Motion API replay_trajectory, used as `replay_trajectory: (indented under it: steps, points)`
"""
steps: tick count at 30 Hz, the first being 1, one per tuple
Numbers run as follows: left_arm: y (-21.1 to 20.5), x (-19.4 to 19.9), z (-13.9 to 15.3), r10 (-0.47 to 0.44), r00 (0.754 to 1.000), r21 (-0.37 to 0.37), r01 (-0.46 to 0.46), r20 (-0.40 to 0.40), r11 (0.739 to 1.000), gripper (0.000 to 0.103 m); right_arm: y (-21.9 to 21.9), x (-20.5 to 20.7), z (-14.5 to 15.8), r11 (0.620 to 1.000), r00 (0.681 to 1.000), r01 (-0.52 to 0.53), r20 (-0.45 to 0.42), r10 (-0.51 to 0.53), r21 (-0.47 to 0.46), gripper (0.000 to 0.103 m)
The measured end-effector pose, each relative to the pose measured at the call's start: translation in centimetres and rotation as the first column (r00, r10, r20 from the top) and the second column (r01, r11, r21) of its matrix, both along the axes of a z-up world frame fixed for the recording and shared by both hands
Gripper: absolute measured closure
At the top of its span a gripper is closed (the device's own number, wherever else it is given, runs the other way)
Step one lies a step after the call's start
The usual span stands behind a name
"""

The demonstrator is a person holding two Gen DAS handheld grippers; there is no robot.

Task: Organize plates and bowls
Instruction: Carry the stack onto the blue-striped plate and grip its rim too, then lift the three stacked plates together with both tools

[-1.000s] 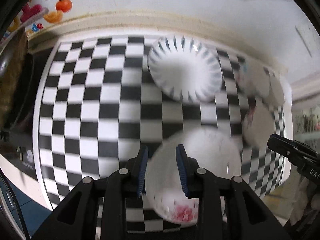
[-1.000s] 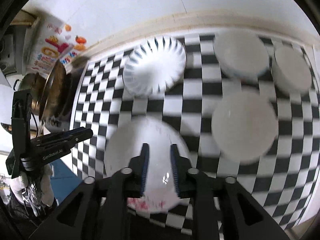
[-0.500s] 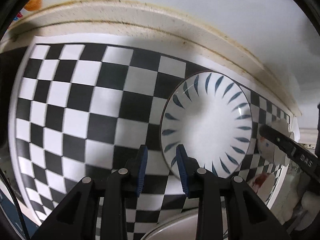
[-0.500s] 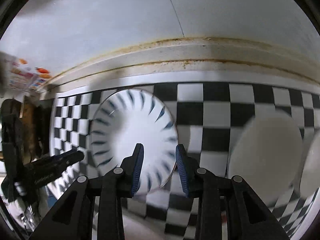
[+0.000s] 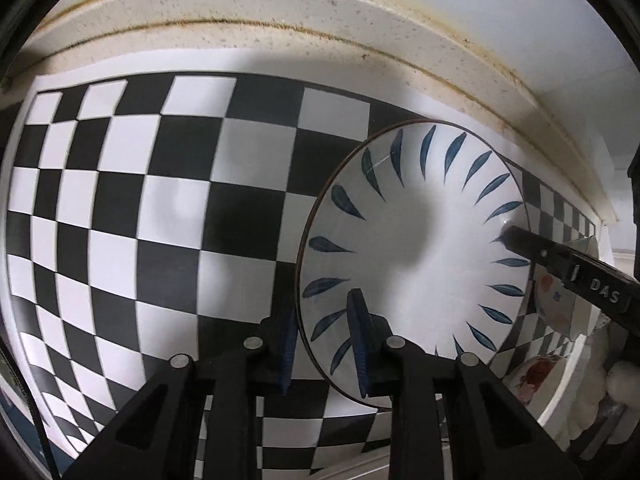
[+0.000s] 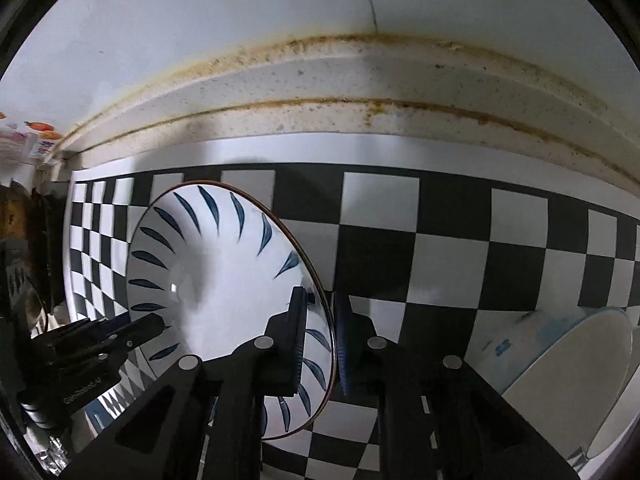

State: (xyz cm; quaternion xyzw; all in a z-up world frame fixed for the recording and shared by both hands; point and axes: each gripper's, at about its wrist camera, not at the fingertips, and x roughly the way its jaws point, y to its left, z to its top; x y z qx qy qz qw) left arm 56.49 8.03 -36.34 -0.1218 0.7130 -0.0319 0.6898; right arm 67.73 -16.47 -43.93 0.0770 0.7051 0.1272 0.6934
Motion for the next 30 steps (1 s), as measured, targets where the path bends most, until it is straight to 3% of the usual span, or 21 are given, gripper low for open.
replay_trajectory:
  steps: [10, 17, 24, 30]
  points:
    - [-0.7, -0.7, 4.4, -0.038, 0.998, 0.005, 0.038, 0.058, 0.999, 0.081, -1.3, -2.4, 3.8, 0.999, 0.998, 0.003, 0.058, -0.006, 0.052, 0.09]
    - [-1.4, -2.9, 9.2, -0.088, 0.99, 0.022, 0.086, 0.112, 0.996, 0.081, -1.9, -5.6, 7.9, 0.997, 0.995, 0.009, 0.1, -0.017, 0.075, 0.09]
    - [-0.3, -7.7, 12.2, -0.109, 0.984, -0.003, 0.111, 0.14, 0.994, 0.081, -1.9, -11.3, 11.6, 0.995, 0.991, 0.007, 0.134, -0.02, 0.098, 0.09]
    - [-0.2, -13.2, 11.4, -0.119, 0.987, -0.024, 0.122, 0.11, 0.992, 0.081, -1.6, -17.9, 12.3, 0.991, 0.992, 0.005, 0.124, -0.021, 0.13, 0.09]
